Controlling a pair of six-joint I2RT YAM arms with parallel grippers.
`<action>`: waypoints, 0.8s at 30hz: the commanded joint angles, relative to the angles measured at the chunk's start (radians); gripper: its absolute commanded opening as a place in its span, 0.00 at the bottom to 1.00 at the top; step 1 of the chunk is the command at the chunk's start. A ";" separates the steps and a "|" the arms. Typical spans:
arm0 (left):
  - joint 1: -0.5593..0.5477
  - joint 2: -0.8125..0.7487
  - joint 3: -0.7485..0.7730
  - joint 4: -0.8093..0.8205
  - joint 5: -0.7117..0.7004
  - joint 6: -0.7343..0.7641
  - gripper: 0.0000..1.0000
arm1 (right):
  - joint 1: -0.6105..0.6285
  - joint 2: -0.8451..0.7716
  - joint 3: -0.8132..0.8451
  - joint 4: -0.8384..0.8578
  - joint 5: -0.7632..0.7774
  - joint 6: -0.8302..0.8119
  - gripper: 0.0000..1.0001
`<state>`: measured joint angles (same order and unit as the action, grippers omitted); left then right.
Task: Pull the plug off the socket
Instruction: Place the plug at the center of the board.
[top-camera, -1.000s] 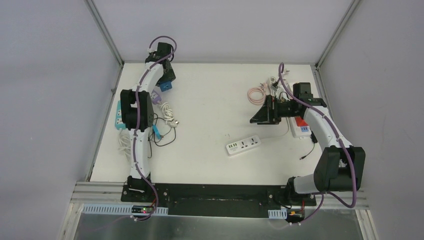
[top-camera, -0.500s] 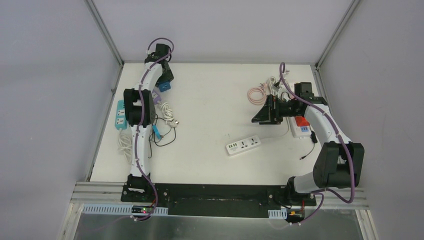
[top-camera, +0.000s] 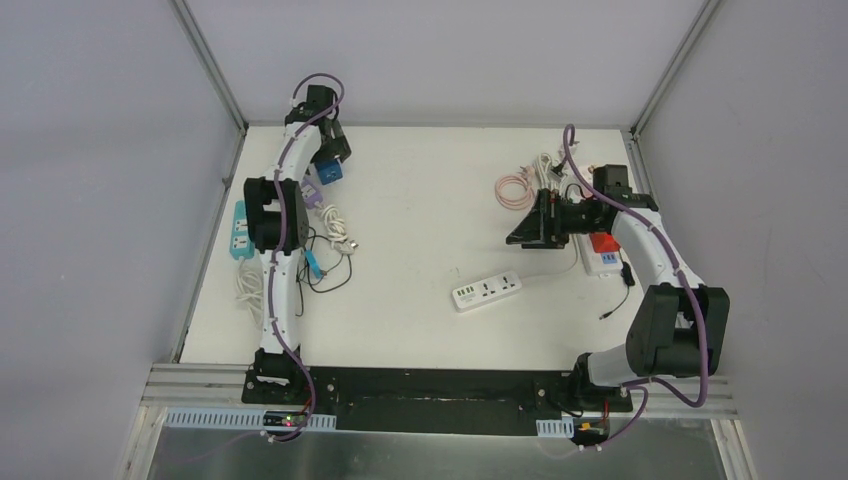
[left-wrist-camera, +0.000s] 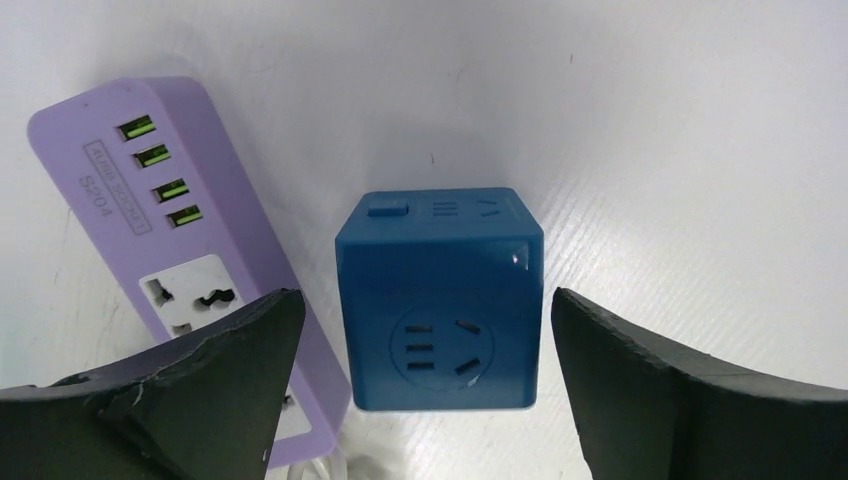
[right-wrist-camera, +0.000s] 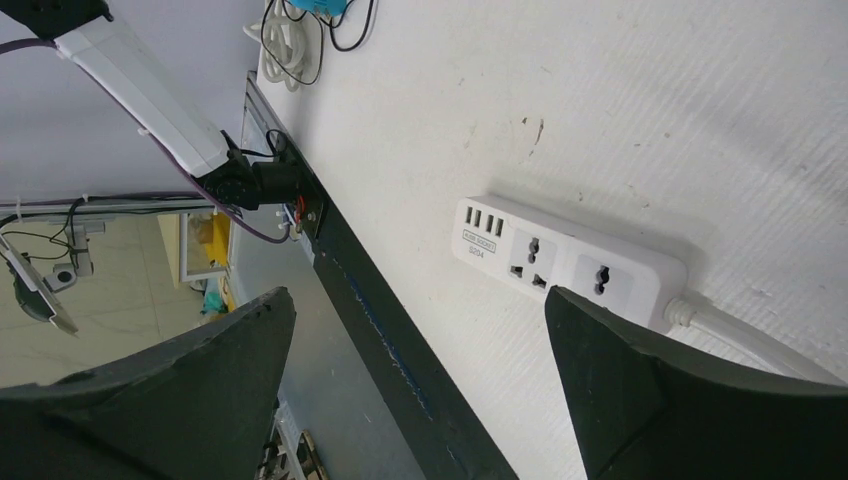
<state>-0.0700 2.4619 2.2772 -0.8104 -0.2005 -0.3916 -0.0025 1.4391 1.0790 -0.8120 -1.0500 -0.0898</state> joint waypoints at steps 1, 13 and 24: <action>0.007 -0.204 -0.011 -0.016 0.028 0.057 0.98 | -0.018 -0.059 0.037 -0.006 0.016 -0.042 1.00; -0.019 -0.779 -0.567 0.176 0.265 0.164 0.99 | -0.081 -0.153 0.072 -0.109 0.135 -0.153 1.00; -0.016 -1.327 -1.188 0.565 0.464 0.069 0.98 | -0.224 -0.136 0.194 -0.242 0.204 -0.252 1.00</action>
<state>-0.0849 1.2388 1.2137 -0.4473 0.0814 -0.2798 -0.1982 1.3033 1.1995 -0.9913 -0.8658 -0.2699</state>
